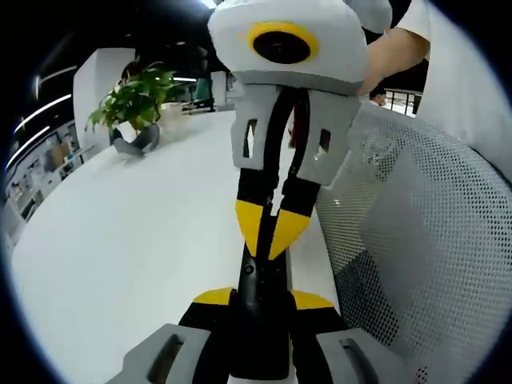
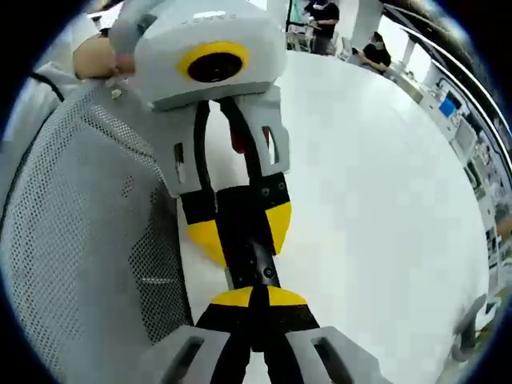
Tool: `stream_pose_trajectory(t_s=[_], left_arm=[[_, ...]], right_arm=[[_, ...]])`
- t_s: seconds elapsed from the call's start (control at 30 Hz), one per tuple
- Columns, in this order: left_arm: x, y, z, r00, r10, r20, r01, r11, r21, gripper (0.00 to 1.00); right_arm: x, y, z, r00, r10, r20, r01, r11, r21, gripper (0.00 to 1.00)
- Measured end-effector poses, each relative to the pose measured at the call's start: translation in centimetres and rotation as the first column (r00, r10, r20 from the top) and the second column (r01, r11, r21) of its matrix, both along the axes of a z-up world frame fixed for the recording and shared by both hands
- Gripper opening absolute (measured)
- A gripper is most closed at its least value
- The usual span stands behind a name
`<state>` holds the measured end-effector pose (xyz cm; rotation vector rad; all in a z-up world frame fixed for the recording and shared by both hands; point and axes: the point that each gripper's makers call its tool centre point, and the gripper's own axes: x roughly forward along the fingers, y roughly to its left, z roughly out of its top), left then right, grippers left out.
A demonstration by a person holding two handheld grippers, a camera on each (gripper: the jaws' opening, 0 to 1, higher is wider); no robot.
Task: Press the specified remote control buttons in sequence, fully releasing each button before pressing the next.
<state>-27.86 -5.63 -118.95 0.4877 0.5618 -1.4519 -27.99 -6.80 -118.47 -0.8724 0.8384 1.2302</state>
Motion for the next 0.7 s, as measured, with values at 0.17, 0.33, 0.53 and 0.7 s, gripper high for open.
stream_pose_trajectory(t_s=[0.17, 0.33, 0.53, 0.7], left_arm=[[0.00, 0.01, -0.01, 1.000, 0.000, 0.000, 0.000, 1.000, 0.000, 0.25], [-0.01, 0.00, -0.03, 1.000, -0.001, 0.001, 0.001, 1.000, 0.004, 0.25], [0.00, 0.01, -0.08, 1.000, 0.004, -0.003, -0.004, 1.000, 0.010, 0.25], [0.02, 0.03, -0.05, 1.000, 0.007, -0.010, -0.007, 1.000, 0.001, 0.25]], right_arm=[[0.04, -0.27, 0.15, 0.998, 0.058, 0.013, -0.059, 0.995, 0.075, 0.00], [-0.18, -0.05, 0.18, 0.987, 0.156, 0.046, -0.158, 0.986, 0.046, 0.00], [-0.16, -0.02, 0.20, 0.982, 0.175, 0.065, -0.177, 0.984, 0.024, 0.00], [-0.02, 0.14, 0.13, 0.984, 0.167, 0.064, -0.168, 0.986, 0.001, 0.00]])
